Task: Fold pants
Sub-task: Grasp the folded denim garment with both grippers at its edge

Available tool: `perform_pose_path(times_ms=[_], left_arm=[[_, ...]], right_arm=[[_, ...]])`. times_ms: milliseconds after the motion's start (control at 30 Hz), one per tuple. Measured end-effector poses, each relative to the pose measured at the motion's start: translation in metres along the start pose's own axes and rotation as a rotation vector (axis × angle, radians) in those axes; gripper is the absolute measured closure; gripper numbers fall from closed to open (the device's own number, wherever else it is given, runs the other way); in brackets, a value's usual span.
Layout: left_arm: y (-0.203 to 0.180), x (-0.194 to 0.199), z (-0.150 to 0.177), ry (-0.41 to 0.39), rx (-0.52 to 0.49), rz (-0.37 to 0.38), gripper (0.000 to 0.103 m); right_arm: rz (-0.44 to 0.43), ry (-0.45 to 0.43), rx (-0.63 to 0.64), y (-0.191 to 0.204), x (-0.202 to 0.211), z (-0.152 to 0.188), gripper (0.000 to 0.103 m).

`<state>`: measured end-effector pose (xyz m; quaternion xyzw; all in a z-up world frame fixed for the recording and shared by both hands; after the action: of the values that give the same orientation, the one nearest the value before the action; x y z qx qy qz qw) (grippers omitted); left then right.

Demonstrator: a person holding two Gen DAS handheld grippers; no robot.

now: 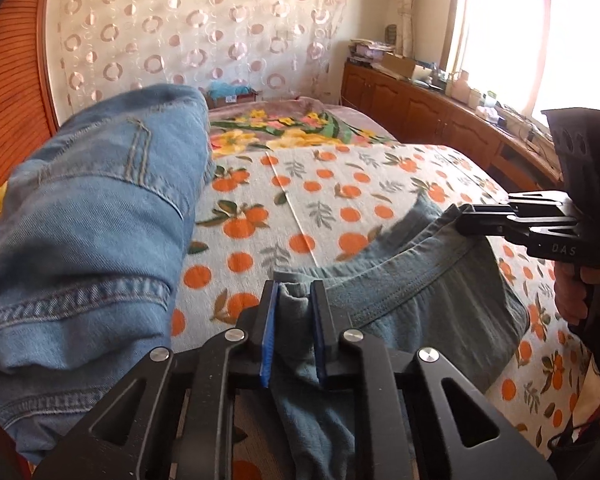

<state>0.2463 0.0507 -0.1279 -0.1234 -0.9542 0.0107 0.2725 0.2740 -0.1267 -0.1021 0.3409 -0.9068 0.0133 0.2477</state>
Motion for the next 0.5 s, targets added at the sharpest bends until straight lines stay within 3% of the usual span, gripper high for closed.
perform_pose_path(times_ms=[200, 300, 367, 500], left_arm=[[0.000, -0.002, 0.004, 0.016, -0.008, -0.022, 0.084], [0.001, 0.001, 0.006, 0.031, -0.009, -0.038, 0.072], [0.000, 0.002, 0.009, 0.047, -0.013, -0.042, 0.057], [-0.003, 0.005, 0.014, 0.057, 0.000, -0.022, 0.053]], right_arm=[[0.037, 0.017, -0.009, 0.001, -0.011, 0.011, 0.089], [0.036, 0.018, -0.014, 0.002, -0.011, 0.009, 0.088], [0.046, 0.022, -0.011, 0.001, -0.012, 0.008, 0.082], [0.064, 0.024, 0.006, 0.004, -0.011, 0.007, 0.077]])
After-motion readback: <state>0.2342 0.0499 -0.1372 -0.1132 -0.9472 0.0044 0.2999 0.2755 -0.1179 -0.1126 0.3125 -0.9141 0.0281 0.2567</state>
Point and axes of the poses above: each gripper's, at about its wrist camera, not at the fingertips, and x roughly against the way its jaws point, y to its left, z to its underside, the point moved 7 cm from there along -x, roughly the way its jaws point, and after that the axes turned 12 degrees about -y, right-handed, at the moved point
